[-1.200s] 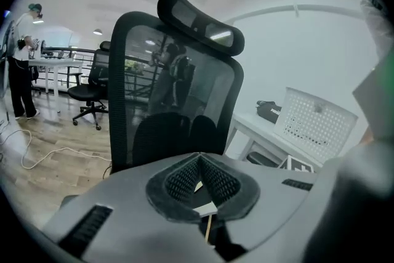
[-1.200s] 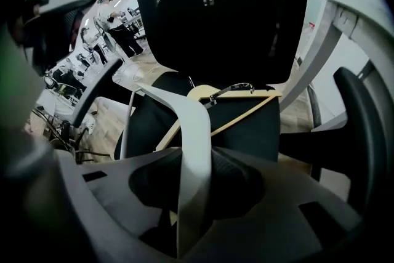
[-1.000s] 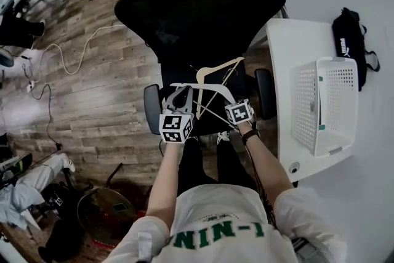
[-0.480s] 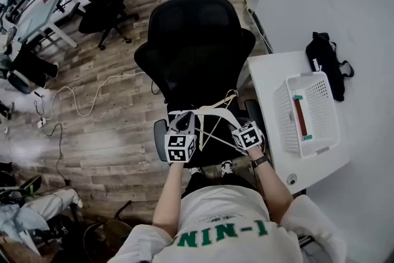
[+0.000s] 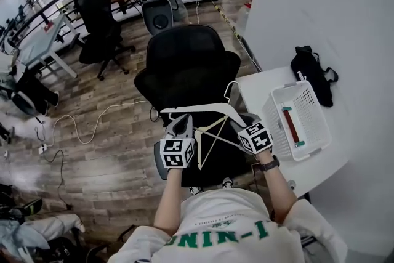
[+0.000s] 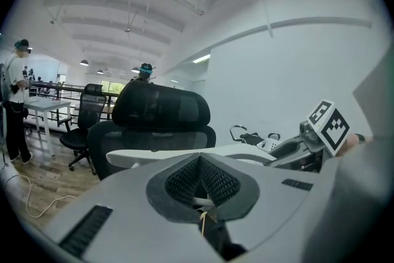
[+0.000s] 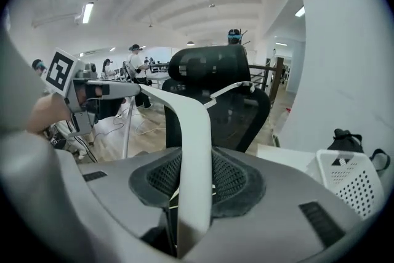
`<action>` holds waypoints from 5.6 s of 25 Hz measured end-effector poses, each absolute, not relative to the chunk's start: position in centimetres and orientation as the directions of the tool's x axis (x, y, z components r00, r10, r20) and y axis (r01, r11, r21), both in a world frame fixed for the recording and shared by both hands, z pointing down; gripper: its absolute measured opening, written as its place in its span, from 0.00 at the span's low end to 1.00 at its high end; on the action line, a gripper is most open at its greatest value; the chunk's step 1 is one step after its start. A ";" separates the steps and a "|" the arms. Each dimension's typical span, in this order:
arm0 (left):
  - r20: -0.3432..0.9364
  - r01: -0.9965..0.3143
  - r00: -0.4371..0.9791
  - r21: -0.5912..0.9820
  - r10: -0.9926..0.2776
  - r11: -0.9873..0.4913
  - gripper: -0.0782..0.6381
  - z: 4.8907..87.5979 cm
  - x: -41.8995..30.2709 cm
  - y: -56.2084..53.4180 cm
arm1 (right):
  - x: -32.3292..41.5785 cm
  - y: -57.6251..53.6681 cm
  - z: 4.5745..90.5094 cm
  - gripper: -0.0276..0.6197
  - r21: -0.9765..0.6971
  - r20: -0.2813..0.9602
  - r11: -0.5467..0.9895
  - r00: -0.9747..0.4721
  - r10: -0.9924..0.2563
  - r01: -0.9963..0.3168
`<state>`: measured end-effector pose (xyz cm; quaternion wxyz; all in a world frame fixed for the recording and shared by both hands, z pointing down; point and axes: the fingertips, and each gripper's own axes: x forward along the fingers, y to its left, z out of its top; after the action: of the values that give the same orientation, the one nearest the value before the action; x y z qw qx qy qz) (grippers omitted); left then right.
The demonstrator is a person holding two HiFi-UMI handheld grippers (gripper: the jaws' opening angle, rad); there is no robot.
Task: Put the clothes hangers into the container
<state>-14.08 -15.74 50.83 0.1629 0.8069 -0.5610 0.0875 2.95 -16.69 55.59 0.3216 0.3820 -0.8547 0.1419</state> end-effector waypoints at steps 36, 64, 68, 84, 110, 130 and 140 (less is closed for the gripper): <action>0.190 -0.554 0.822 0.047 -0.537 -0.831 0.12 41.8 18.2 -18.6 | 45.5 -12.7 47.3 0.26 0.381 0.690 0.119 0.196 -0.697 -0.917; 0.300 -0.621 0.762 0.086 -0.574 -0.779 0.12 47.6 18.4 -16.5 | 44.0 -17.2 58.2 0.59 0.459 0.829 0.352 0.251 -0.500 -0.816; 0.297 -0.637 0.752 0.098 -0.588 -0.765 0.12 47.5 17.5 -16.6 | 42.7 -18.2 55.1 0.60 0.469 0.790 0.328 0.223 -0.572 -0.820; 0.286 -0.768 0.634 0.119 -0.719 -0.630 0.12 48.4 9.1 -18.5 | 26.6 -20.6 49.7 0.55 0.282 0.709 0.523 -0.193 -0.679 -0.804; 0.442 -0.932 0.363 0.185 -0.820 -0.312 0.12 67.2 -14.8 -18.9 | -4.8 -18.8 78.4 0.52 -0.269 0.812 0.786 -0.570 -0.126 -0.557; 0.488 -0.955 0.277 0.236 -0.827 -0.180 0.12 83.6 -23.6 -20.4 | -12.4 -19.8 110.7 0.47 -0.268 0.894 0.429 -0.389 -0.222 -0.862; 0.460 -0.947 0.289 0.263 -0.839 -0.182 0.12 82.4 -22.4 -20.2 | -12.0 -19.1 107.1 0.30 -0.324 0.866 0.433 -0.448 -0.221 -0.841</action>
<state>-22.35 -20.20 82.36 0.2546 0.7615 -0.5866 0.1060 -11.98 -19.06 107.14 0.3891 0.3532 -0.7518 0.3983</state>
